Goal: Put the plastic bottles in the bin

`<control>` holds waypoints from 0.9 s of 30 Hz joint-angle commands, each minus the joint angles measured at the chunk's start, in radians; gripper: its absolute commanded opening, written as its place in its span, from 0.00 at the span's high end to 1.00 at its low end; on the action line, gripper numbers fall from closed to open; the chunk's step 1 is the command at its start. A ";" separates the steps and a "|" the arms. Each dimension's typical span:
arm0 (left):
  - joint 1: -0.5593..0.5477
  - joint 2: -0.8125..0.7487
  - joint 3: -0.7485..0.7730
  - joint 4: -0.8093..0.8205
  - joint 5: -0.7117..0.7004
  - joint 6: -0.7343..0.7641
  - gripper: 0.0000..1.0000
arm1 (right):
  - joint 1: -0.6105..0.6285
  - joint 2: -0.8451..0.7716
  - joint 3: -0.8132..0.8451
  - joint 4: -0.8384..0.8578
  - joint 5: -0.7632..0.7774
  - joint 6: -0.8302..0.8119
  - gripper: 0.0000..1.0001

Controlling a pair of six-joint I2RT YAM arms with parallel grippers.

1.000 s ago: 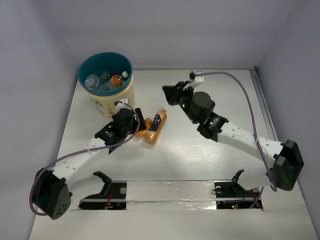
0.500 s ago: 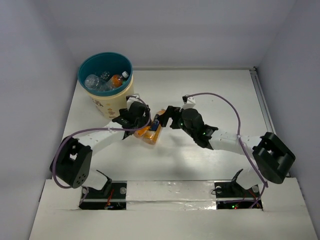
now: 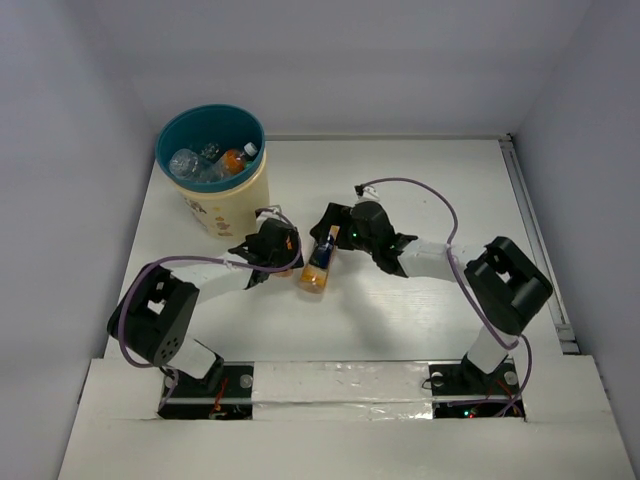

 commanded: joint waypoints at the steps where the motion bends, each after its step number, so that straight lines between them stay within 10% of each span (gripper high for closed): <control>1: 0.017 0.005 -0.036 0.045 0.026 -0.029 0.28 | 0.003 0.033 0.068 -0.023 -0.061 -0.005 0.00; 7: 0.017 -0.106 -0.076 0.050 0.018 -0.063 0.59 | 0.003 0.065 0.102 -0.100 -0.060 -0.031 0.00; 18: 0.017 -0.633 0.045 -0.113 0.067 -0.080 0.59 | 0.003 0.167 0.188 -0.221 -0.104 -0.089 0.09; 27: 0.017 -0.549 0.471 -0.137 -0.066 0.013 0.58 | 0.003 0.154 0.158 -0.182 -0.124 -0.073 0.40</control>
